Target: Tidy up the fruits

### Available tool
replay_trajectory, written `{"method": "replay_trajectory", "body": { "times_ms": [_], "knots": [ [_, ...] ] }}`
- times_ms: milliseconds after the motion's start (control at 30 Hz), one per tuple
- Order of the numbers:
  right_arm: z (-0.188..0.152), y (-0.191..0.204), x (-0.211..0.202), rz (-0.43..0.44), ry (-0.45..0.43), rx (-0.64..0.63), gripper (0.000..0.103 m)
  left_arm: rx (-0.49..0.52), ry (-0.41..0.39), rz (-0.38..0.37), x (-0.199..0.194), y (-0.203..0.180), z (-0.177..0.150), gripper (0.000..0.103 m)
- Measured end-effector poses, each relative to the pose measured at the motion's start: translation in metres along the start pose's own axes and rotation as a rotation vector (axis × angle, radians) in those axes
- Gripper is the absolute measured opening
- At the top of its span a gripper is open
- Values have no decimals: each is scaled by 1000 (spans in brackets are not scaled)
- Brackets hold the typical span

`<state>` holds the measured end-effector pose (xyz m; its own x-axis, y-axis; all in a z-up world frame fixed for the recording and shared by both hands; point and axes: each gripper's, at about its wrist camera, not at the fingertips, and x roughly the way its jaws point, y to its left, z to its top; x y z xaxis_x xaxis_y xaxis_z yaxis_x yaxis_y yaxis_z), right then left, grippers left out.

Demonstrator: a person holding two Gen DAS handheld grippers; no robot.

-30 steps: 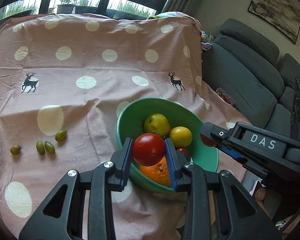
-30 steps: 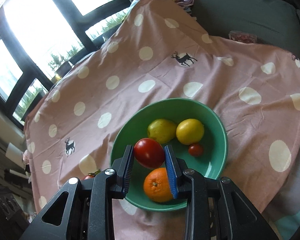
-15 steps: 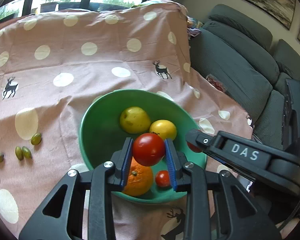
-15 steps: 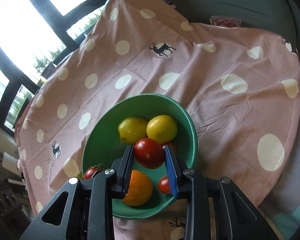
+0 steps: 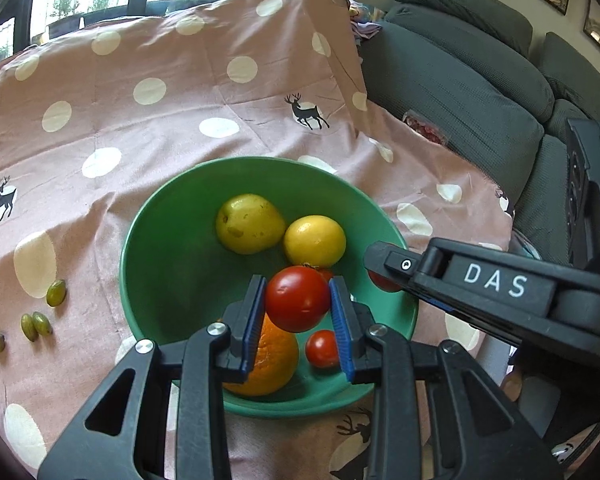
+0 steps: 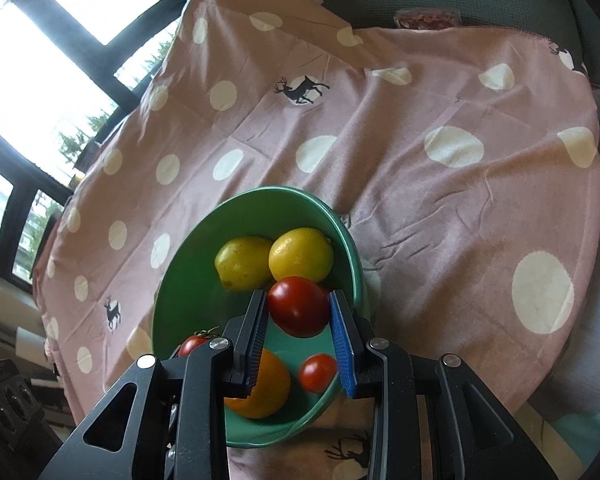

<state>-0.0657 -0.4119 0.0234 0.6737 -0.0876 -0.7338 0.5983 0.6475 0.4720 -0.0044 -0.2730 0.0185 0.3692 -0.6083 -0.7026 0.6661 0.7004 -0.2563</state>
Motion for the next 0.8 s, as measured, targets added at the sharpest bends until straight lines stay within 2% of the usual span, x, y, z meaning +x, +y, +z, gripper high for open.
{"method": "replay_trajectory", "body": {
  "times_ms": [267,367,433,500,533,633,800],
  "knots": [
    [-1,3,3,-26,13,-13,33,-10,10,-38,7,-3,-1,32],
    [-1,3,3,-35,13,-14,33,-2,-14,-29,3,-3,-1,34],
    [-2,4,2,-37,12,-19,33,-3,-33,-26,-3,-1,-2,51],
    [-2,5,1,-33,6,-17,33,-15,-53,-32,-11,3,-2,62],
    [-3,6,-1,-28,0,-16,35,-21,-65,-30,-15,6,-2,64],
    [-4,11,-3,-31,-7,-31,48,-20,-90,24,-30,14,-1,67],
    [-8,23,-7,-15,-29,-59,49,-88,-131,129,-58,46,-5,70]
  ]
}}
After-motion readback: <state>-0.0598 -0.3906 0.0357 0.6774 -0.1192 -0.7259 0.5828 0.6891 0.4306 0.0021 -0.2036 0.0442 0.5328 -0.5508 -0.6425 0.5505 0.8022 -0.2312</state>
